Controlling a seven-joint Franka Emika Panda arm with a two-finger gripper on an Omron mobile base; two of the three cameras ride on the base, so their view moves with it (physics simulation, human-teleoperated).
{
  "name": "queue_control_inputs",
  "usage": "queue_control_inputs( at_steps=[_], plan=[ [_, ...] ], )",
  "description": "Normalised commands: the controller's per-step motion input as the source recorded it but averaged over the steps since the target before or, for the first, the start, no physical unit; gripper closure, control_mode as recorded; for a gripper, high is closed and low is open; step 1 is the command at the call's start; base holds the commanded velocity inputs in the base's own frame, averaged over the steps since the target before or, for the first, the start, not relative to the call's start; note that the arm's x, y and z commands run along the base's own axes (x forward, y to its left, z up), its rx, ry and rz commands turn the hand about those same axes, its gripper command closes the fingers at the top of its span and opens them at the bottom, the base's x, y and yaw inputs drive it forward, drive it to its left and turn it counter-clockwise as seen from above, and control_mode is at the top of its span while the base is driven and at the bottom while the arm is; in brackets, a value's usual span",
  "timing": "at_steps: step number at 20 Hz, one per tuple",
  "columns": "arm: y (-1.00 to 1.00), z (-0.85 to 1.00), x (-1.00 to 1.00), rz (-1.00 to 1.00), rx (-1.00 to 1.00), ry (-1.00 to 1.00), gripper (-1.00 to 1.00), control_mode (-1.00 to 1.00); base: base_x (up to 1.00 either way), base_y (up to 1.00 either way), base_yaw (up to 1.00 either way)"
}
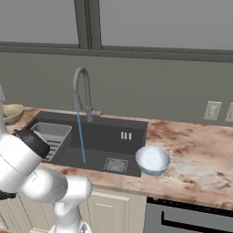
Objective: Rinse each bowl for a few seconds and place them down in the sink or on the counter.
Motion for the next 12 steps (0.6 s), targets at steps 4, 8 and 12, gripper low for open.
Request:
queue_control_inputs(
  at_steps=[4, 8, 12],
  plan=[
    [-0.40, 0.00, 0.00, -0.01, 0.04, 0.00, 1.00, -1.00, 0.00, 0.00, 0.00],
    [-0.37, 0.00, 0.00, -0.01, 0.02, 0.00, 1.00, -1.00, 0.00, 0.00, 0.00],
    [-0.39, 0.00, 0.00, -0.01, 0.03, 0.00, 1.00, -1.00, 0.00, 0.00, 0.00]
  ],
)
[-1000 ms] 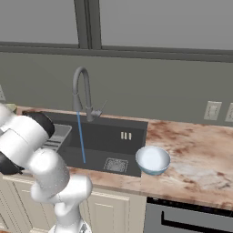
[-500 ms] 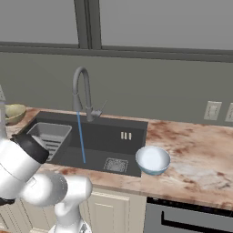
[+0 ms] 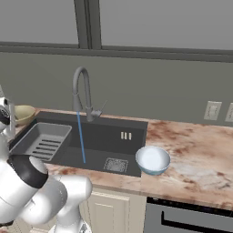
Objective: Rinse each bowl for a few seconds and place them down in the sink or on the counter.
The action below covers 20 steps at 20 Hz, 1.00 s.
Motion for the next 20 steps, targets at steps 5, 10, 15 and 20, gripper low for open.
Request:
queue_control_inputs(
  at_steps=[5, 10, 15, 20],
  plan=[
    [-0.35, -0.01, 0.00, -0.01, 0.03, 0.00, 1.00, -1.00, 0.00, 0.00, 0.00],
    [-0.30, -0.06, 0.01, 0.00, 0.02, 0.00, 1.00, -1.00, 0.00, 0.00, 0.00],
    [-0.24, -0.10, 0.09, 0.00, 0.01, 0.02, 1.00, -1.00, 0.00, 0.00, 0.00],
    [-0.23, -0.04, 0.03, -0.01, 0.00, 0.00, 1.00, -1.00, 0.00, 0.00, 0.00]
  ],
)
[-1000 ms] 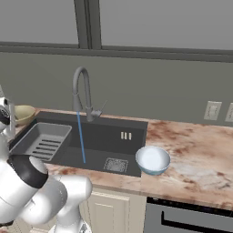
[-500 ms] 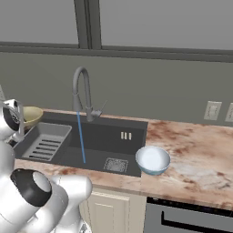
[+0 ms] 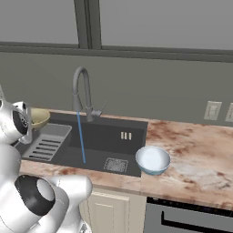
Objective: Rinse each bowl for a few seconds and place them down in the sink or on the counter.
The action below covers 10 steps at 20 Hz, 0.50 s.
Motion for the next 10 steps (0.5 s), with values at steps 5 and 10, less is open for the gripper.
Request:
queue_control_inputs(
  at_steps=[5, 10],
  plan=[
    [-0.21, -0.01, 0.04, -0.05, -0.04, 0.00, 1.00, -1.00, 0.00, 0.00, 0.00],
    [-0.20, -0.04, 0.03, -0.08, -0.07, 0.02, 1.00, -1.00, 0.00, 0.00, 0.00]
  ],
)
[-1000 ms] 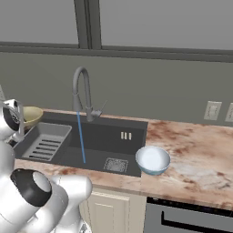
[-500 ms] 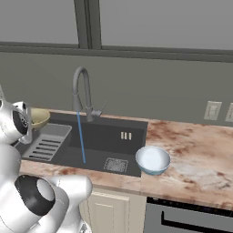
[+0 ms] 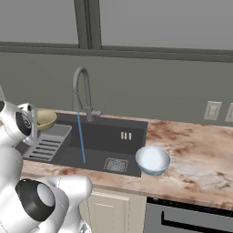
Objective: Rinse each bowl for a few seconds and place them down in the sink or on the counter.
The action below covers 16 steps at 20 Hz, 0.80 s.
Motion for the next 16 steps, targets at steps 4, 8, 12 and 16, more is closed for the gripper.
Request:
queue_control_inputs(
  at_steps=[4, 8, 12, 16],
  plan=[
    [-0.22, -0.07, 0.09, -0.08, -0.06, 0.04, 1.00, -1.00, 0.00, 0.00, 0.00],
    [-0.21, -0.08, 0.08, -0.04, -0.03, 0.04, 1.00, -1.00, 0.00, 0.00, 0.00],
    [-0.23, -0.06, 0.05, -0.04, -0.02, 0.04, 1.00, -1.00, 0.00, 0.00, 0.00],
    [-0.22, -0.03, 0.01, -0.04, -0.03, 0.03, 1.00, -1.00, 0.00, 0.00, 0.00]
  ],
)
